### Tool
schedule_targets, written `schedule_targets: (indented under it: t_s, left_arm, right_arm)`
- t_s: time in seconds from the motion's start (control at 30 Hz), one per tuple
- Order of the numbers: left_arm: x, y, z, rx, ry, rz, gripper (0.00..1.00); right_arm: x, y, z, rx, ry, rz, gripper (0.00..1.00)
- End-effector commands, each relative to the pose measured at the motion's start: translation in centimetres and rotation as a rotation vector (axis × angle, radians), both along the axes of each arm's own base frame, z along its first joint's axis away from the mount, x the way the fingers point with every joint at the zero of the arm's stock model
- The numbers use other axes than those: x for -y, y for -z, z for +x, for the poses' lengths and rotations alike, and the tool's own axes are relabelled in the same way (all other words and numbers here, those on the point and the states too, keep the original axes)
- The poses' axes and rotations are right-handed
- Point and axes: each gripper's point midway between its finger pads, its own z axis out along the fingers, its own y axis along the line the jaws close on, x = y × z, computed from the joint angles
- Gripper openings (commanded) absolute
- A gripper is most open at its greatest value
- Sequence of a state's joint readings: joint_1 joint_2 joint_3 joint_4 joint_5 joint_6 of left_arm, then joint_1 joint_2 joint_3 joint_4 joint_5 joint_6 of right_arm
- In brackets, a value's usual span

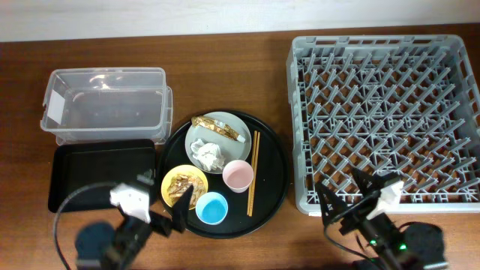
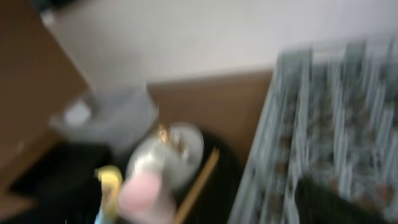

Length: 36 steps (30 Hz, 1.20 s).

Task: Sort waste into correct bins and load items into the dishwasher rack
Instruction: 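Reach both grippers toward the pink cup and light-blue cup on the tray, then grasp the pink cup with the right gripper and carry it into the rack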

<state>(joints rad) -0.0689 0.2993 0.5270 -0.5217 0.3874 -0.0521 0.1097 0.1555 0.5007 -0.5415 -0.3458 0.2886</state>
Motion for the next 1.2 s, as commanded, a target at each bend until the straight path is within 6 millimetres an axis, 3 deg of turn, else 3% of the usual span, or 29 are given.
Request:
schedule_targets:
  t_s: [0.0, 0.07, 0.17, 0.27, 0.3, 0.37, 0.4, 0.43, 0.47, 0.5, 0.6, 0.67, 0.77, 0.87, 1.03, 1.1, 1.17]
  left_arm:
    - [-0.2, -2.7, 2.1, -0.295, -0.02, 0.019, 0.99]
    - [0.4, -3.5, 2.7, -0.476, 0.011, 0.014, 0.99]
    - [3.5, -4.5, 3.3, -0.677, 0.173, -0.09, 0.99]
    - [6.1, -0.3, 2.7, -0.889, 0.285, -0.047, 0.99]
    - [6.7, 1.9, 2.6, -0.938, 0.267, 0.055, 0.9]
    - [7.0, 6.2, 3.7, -0.983, 0.101, 0.23, 0.89]
    - [7.4, 8.1, 4.6, -0.972, 0.029, 0.296, 0.84]
    - [9.2, 11.5, 5.2, -0.978, 0.012, 0.371, 0.76]
    - [10.8, 14.2, 6.6, -0.983, 0.025, 0.391, 0.62]
    - [11.4, 15.5, 7.1, -1.001, 0.038, 0.385, 0.53]
    - [12.5, 17.7, 6.8, -1.07, 0.078, 0.371, 0.42]
    - [12.3, 18.9, 6.6, -1.104, 0.069, 0.393, 0.22]
    - [12.5, 18.7, 6.9, -1.088, 0.071, 0.383, 0.0]
    - [12.8, 17.3, 7.4, -1.067, 0.074, 0.371, 0.0]
    - [13.3, 10.4, 7.3, -0.984, 0.12, 0.278, 0.0]
    - [14.8, 6.6, 6.6, -0.947, 0.271, 0.134, 0.0]
    - [16.3, 1.5, 4.8, -0.898, 0.549, -0.083, 0.0]
  right_arm:
    - [0.1, -3.0, -0.8, -0.216, -0.003, -0.02, 0.99]
    - [0.0, -4.6, -0.7, -0.304, -0.005, -0.027, 0.99]
    - [-1.7, -6.8, -0.9, -0.386, -0.108, 0.007, 0.99]
    - [-2.2, -7.1, -0.6, -0.414, -0.133, 0.018, 0.99]
    - [-2.2, -7.0, -0.7, -0.424, -0.132, 0.023, 0.99]
    - [-2.1, -6.4, -1.1, -0.455, -0.13, 0.021, 0.99]
    - [-2.1, -5.9, -1.5, -0.486, -0.13, 0.02, 0.99]
    - [-2.0, -5.2, -2.1, -0.525, -0.128, 0.019, 0.98]
    - [-2.0, -4.4, -2.8, -0.574, -0.127, 0.017, 0.99]
    - [-1.9, -4.1, -3.1, -0.591, -0.126, 0.016, 0.99]
    - [-1.9, -3.9, -3.3, -0.605, -0.126, 0.016, 0.99]
    - [-1.9, -3.8, -3.4, -0.609, -0.126, 0.016, 0.99]
    - [-1.9, -3.8, -3.4, -0.612, -0.126, 0.016, 0.99]
    - [-1.9, -3.8, -3.4, -0.611, -0.126, 0.016, 0.99]
    - [-1.8, -3.7, -3.4, -0.606, -0.126, 0.004, 0.98]
    - [-1.9, -3.7, -3.4, -0.607, -0.129, 0.005, 0.9]
    - [-2.8, -4.3, -3.6, -0.563, -0.209, -0.009, 0.85]
